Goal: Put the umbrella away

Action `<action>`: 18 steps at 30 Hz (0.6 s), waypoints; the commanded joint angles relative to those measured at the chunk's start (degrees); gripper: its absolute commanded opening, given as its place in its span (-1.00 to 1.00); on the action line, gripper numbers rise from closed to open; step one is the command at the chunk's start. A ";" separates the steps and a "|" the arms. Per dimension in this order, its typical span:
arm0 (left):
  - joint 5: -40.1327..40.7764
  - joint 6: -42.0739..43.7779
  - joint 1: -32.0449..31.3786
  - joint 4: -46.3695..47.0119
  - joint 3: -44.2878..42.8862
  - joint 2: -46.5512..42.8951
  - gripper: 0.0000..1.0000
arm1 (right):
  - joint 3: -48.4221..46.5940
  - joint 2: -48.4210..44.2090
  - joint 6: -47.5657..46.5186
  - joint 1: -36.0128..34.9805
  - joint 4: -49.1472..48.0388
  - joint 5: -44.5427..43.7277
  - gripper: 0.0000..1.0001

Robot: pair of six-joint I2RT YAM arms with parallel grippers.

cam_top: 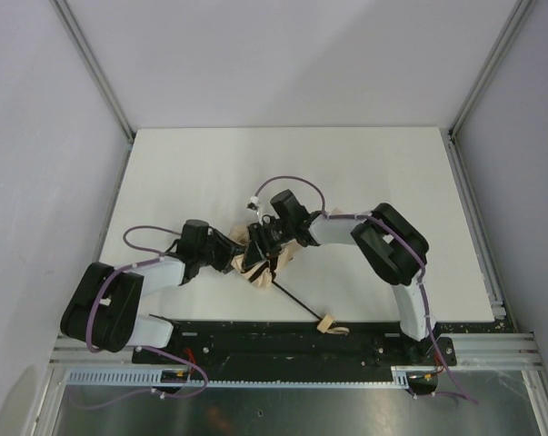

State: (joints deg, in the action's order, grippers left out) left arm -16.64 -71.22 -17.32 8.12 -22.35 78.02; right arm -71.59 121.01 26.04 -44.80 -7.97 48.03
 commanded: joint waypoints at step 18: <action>3.90 1.02 1.55 -15.82 -1.37 4.84 -1.00 | 0.88 -14.10 -27.67 -23.43 13.67 -66.50 0.49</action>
State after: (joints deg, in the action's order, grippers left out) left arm -17.21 -71.75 -16.88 4.25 -24.53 79.66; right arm -70.83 104.18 3.44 -65.39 7.18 -5.76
